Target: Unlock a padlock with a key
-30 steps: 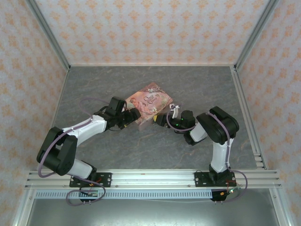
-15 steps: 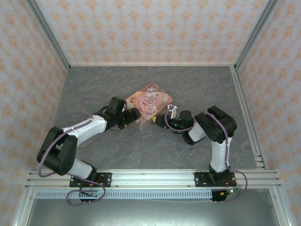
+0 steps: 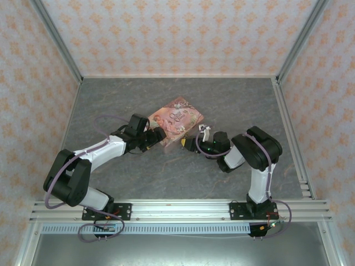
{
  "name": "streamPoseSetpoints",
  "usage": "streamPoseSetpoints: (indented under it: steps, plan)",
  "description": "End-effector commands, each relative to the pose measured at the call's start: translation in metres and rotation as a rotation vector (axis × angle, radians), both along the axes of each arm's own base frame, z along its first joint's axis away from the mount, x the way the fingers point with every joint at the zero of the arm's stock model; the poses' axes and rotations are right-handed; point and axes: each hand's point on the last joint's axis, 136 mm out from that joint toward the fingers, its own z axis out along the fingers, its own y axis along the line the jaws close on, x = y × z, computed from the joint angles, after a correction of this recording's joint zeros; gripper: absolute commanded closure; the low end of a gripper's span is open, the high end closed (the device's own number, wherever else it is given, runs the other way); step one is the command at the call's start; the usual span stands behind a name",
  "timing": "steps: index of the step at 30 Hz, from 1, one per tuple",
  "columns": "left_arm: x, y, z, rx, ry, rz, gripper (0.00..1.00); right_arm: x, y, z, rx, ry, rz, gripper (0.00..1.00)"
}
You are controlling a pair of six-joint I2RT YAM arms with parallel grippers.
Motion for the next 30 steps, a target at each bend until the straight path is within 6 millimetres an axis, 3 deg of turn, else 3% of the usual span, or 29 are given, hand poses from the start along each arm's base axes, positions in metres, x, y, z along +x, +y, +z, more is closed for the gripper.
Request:
streamPoseSetpoints:
  steps: [1,14,30]
  plan:
    - [-0.028,0.018,-0.039,0.116,0.141,0.018,0.22,-0.005,0.010,0.037,0.060,-0.137,0.056,0.50]
    - [-0.030,0.019,-0.039,0.122,0.144,0.019,0.22,0.000,0.007,0.022,0.042,-0.081,0.032,0.71]
    - [-0.031,0.022,-0.039,0.135,0.140,0.022,0.22,0.011,-0.006,0.016,0.041,-0.027,-0.055,0.89]
